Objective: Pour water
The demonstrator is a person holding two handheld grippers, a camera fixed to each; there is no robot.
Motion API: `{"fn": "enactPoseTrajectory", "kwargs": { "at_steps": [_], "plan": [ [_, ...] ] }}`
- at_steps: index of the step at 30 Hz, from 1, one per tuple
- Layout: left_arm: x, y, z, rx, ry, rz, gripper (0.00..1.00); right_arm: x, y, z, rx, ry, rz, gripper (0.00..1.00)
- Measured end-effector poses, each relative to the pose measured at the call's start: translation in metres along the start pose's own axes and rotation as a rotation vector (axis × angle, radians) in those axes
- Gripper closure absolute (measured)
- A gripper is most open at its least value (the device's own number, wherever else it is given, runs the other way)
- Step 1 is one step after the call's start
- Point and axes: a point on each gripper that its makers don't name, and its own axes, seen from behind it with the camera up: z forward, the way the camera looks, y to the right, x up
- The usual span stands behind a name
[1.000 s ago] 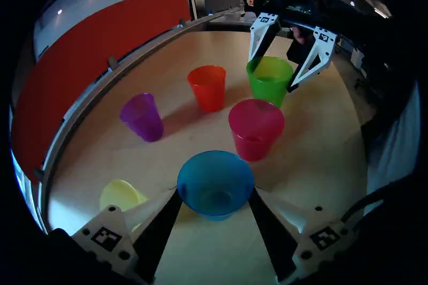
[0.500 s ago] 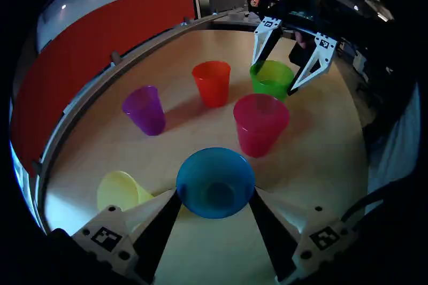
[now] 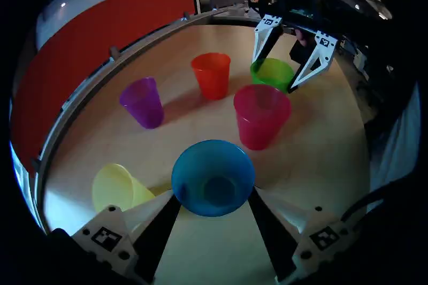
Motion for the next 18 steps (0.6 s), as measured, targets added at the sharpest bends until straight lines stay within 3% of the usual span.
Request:
{"fn": "enactPoseTrajectory", "kwargs": {
  "at_steps": [18],
  "plan": [
    [-0.015, 0.002, -0.002, -0.003, -0.036, -0.014, 0.14, -0.007, -0.001, 0.001, -0.005, -0.004, 0.025, 0.03]
  ]
}}
